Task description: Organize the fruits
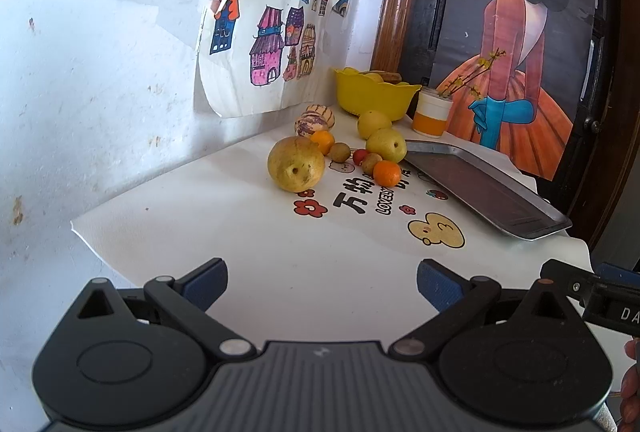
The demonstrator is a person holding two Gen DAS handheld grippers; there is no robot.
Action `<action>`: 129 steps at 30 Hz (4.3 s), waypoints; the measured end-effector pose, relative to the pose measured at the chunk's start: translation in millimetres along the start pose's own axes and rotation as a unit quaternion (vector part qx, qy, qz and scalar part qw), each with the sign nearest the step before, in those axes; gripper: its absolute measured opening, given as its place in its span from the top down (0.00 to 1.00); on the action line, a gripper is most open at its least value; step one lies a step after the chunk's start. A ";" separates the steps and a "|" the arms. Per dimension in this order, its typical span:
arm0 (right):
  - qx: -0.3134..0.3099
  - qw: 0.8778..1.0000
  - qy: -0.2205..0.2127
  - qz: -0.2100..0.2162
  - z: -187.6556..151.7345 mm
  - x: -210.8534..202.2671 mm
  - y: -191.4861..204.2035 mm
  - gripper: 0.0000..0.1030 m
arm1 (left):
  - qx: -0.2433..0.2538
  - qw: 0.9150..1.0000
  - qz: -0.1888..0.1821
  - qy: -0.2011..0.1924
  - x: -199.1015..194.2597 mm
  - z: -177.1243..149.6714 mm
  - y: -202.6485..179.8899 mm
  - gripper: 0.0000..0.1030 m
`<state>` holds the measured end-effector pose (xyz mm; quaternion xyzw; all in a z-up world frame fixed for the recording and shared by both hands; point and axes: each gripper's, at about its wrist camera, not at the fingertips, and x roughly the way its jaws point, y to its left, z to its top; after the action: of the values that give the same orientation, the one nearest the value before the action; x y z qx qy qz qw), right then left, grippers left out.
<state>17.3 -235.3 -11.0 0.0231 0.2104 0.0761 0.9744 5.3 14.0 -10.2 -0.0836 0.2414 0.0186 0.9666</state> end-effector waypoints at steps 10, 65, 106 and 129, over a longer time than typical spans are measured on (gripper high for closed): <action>-0.001 1.000 0.006 0.004 0.3 4.3 1.0 0.01 | 0.004 1.000 0.004 0.008 7.1 2.9 2.6 0.00; -0.095 0.967 0.126 0.200 118.4 183.9 24.3 0.65 | -0.027 0.995 -0.044 0.086 153.6 115.9 -27.7 0.42; -0.119 0.981 0.124 0.090 156.5 289.8 -96.7 0.16 | -0.009 0.992 -0.093 0.080 276.5 171.6 -137.5 0.15; -0.067 0.987 0.098 0.109 99.7 82.1 -24.3 0.01 | 0.036 0.995 -0.082 0.041 76.5 92.0 -41.1 0.00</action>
<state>135.8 -247.6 44.6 -0.0268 0.2959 0.1979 0.9341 118.6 -11.2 40.2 -0.0684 0.2736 -0.0727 0.9567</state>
